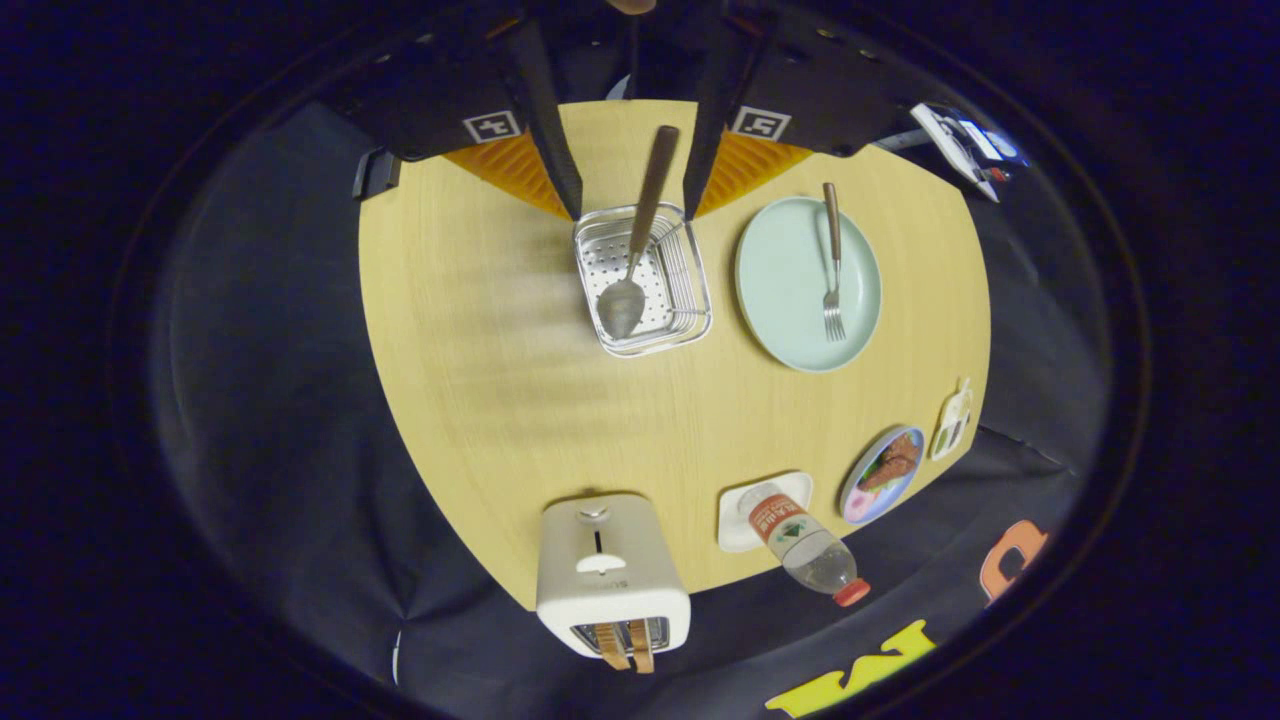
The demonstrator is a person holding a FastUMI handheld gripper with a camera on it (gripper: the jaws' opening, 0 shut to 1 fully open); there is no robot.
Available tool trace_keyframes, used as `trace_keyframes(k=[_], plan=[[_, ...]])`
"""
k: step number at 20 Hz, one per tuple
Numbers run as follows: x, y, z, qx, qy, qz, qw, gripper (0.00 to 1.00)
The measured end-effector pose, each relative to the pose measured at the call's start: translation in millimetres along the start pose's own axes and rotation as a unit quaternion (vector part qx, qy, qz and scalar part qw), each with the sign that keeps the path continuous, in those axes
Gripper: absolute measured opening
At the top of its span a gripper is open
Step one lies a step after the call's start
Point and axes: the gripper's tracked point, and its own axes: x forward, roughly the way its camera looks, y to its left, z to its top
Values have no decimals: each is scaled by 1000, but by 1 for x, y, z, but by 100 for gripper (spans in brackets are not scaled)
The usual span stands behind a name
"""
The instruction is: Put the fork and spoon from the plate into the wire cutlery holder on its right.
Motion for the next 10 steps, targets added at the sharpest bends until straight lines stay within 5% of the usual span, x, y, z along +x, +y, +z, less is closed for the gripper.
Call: trace_keyframes(k=[6, 10], plan=[[-23, 6, 29, -45, -114, -19, 992, 76], [-44, 55, 38, -94, -208, -7, 974, 85]])
